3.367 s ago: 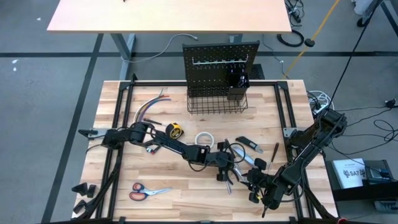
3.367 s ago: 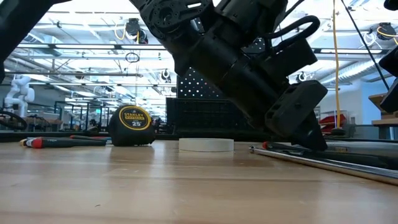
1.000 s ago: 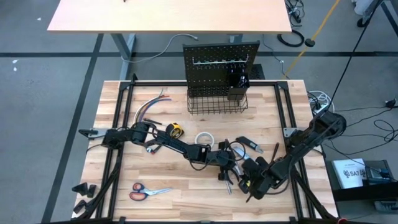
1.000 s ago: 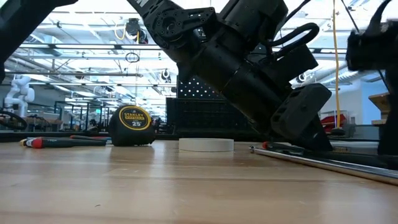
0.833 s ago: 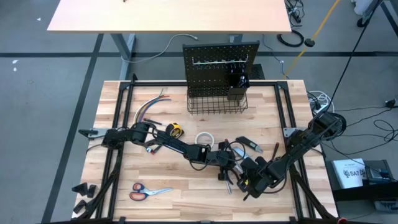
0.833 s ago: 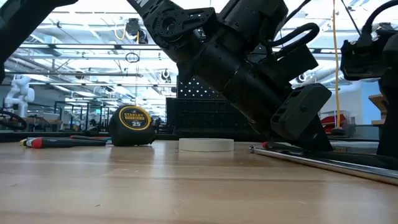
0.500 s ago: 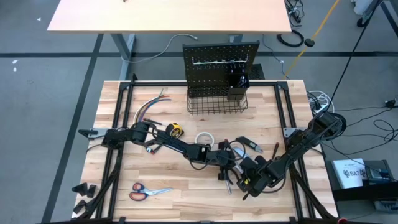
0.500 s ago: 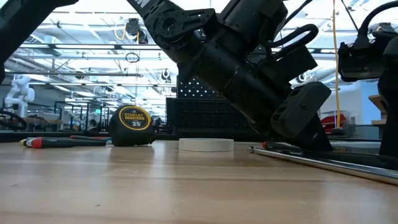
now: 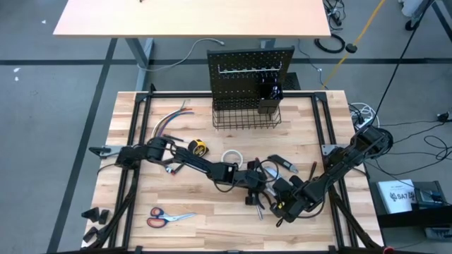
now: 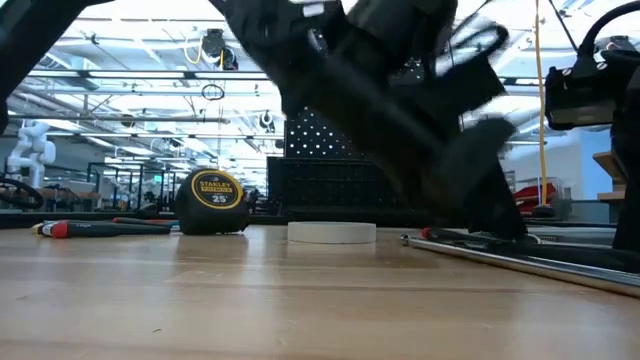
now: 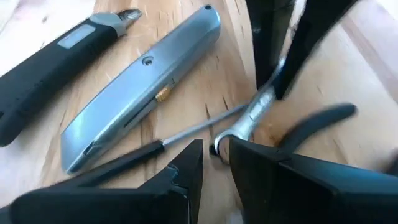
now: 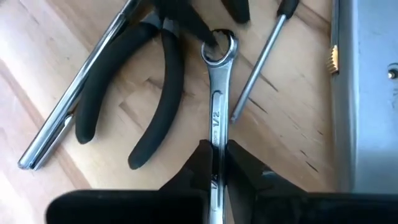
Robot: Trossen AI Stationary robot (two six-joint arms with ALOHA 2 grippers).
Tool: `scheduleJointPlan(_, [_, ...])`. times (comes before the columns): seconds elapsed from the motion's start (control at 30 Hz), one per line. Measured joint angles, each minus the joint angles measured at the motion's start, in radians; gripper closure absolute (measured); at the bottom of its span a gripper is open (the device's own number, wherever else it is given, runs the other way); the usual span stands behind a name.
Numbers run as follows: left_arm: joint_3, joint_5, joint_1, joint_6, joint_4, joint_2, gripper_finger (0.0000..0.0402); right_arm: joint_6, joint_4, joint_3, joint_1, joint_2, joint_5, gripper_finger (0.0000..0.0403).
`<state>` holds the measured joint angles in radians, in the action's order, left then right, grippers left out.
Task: Hang tools onto peg board
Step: Put the wrench into the black bin on the peg board
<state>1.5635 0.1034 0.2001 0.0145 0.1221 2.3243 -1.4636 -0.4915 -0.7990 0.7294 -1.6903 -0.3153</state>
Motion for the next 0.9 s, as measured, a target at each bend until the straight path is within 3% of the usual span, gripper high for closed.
scheduleJointPlan(0.23, [-0.029,0.006,0.013,0.035,-0.093,-0.151,0.0315,0.008,-0.008,0.006,0.043,0.069,-0.042,0.0401])
scheduleJointPlan(0.37, [-0.110,0.066,0.027,0.076,-0.050,-0.234,0.0315,0.010,-0.015,0.006,0.080,0.115,-0.165,0.0401])
scheduleJointPlan(0.57, [-0.380,0.146,0.030,0.074,0.186,-0.443,0.0315,0.066,-0.018,0.005,0.121,0.229,-0.397,0.0401])
scheduleJointPlan(0.7, [-0.590,0.161,0.028,0.049,0.434,-0.592,0.0315,0.119,-0.027,0.004,0.125,0.327,-0.579,0.0401])
scheduleJointPlan(0.9, [-0.817,0.164,0.027,0.024,0.764,-0.676,0.0315,0.329,-0.011,0.004,0.076,0.498,-0.869,0.0401])
